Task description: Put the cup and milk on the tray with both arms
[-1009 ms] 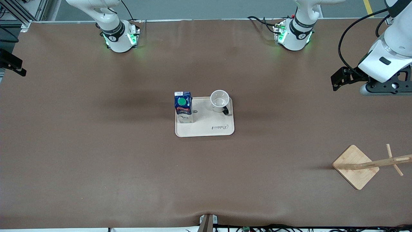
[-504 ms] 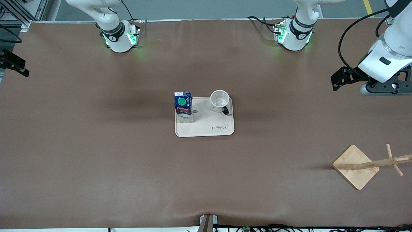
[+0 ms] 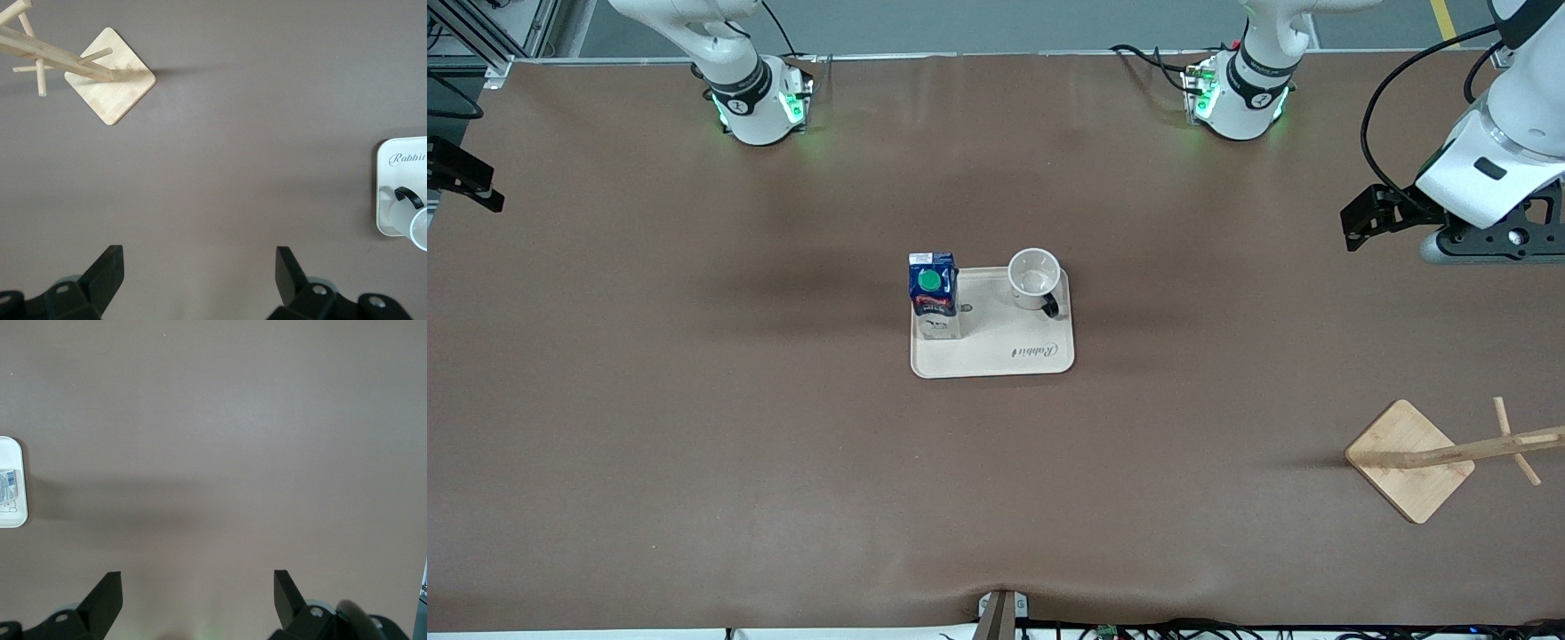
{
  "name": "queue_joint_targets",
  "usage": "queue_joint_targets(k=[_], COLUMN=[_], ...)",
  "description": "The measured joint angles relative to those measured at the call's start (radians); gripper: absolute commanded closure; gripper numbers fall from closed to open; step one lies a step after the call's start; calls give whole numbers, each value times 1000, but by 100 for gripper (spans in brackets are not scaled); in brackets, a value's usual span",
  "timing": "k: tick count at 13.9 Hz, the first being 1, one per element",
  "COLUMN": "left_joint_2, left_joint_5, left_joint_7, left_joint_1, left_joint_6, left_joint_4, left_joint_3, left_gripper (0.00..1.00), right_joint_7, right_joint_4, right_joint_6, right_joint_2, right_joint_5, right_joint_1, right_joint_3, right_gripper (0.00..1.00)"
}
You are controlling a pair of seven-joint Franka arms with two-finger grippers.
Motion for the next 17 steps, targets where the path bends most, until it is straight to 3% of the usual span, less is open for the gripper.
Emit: queue_joint_targets(k=[17], left_joint_2=[0], left_joint_5=[0], left_joint_7=[0], left_joint_1=[-2], left_joint_6=[0], left_joint_4=[0], left_joint_3=[0], left_gripper=[0], right_joint_7=[0], right_joint_4=[0], right_joint_6=[12], right_joint_2=[0], right_joint_5=[4], right_joint_1=[-13], right_joint_3=[-1], right_gripper=[0])
